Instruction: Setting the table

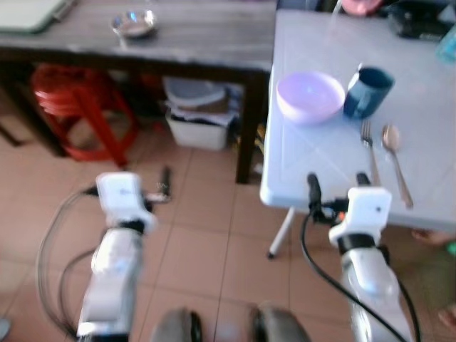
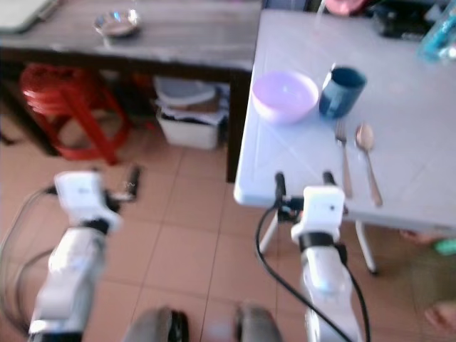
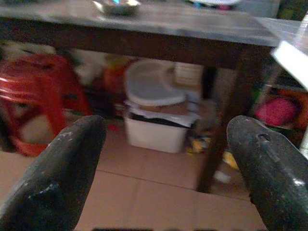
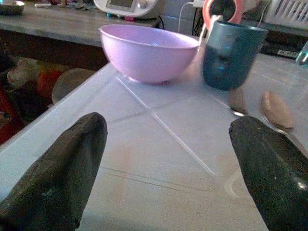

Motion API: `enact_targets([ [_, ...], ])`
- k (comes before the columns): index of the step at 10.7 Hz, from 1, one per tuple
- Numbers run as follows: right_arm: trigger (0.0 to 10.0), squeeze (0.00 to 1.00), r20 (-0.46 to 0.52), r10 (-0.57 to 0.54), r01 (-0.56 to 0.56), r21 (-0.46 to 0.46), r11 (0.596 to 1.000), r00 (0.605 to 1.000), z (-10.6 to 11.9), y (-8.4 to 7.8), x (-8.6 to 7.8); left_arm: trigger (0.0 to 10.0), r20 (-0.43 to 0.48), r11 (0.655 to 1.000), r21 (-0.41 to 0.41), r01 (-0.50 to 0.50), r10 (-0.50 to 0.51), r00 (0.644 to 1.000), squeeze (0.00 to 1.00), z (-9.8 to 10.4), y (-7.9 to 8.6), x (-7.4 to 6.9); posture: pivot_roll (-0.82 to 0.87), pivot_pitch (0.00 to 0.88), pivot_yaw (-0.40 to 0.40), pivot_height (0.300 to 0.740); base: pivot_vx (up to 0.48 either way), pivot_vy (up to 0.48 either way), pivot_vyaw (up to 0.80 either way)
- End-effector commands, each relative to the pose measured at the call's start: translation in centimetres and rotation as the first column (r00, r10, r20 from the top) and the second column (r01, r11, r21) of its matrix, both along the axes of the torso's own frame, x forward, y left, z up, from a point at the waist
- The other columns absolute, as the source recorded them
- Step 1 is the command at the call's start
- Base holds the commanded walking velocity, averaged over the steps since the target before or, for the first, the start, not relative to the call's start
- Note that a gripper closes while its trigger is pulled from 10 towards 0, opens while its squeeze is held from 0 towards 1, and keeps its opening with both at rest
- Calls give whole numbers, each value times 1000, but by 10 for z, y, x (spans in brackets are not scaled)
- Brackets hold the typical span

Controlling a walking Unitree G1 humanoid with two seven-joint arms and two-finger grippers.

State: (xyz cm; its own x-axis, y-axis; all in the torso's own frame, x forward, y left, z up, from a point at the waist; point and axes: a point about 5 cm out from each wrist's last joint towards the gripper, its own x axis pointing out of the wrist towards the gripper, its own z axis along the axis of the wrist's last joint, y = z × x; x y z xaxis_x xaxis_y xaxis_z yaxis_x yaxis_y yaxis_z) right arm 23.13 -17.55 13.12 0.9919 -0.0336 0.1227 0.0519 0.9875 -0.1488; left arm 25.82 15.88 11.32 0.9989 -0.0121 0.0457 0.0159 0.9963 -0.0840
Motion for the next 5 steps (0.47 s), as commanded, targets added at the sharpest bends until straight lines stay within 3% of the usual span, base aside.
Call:
enact_targets([
  [1,10000,0,29,-9,10,-13,1000,1000,7,-3,0,10000,9,999,-9,40,-40,999,0,3,-5,-3,-37,124,51,740,0,0,0],
  [2,10000,0,37,-27,27,-3,1000,999,10,-6,4,10000,20,996,-15,85,-85,996,0,5,-9,-4,-36,118,53,740,0,0,0],
  [5,10000,0,46,-20,20,-5,1000,999,13,-5,9,10000,51,991,-43,130,-128,990,0,10,-15,-2,-38,107,47,740,394,0,0],
])
